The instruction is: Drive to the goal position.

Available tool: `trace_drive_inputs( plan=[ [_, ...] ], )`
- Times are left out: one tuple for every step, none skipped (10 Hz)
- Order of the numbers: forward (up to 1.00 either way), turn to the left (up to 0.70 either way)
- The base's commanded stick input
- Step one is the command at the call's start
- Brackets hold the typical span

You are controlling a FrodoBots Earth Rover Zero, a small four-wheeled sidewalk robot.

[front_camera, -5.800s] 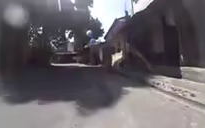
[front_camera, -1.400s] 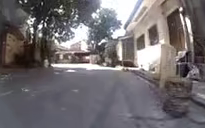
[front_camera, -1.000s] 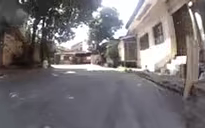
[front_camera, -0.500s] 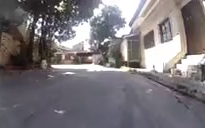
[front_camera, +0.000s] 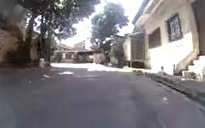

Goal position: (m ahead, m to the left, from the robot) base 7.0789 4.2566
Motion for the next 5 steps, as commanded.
trace_drive_inputs(
  plan=[
    [1.0,-0.4],
    [1.0,-0.4],
    [1.0,-0.35],
    [1.0,-0.12],
    [1.0,0.0]
  ],
)
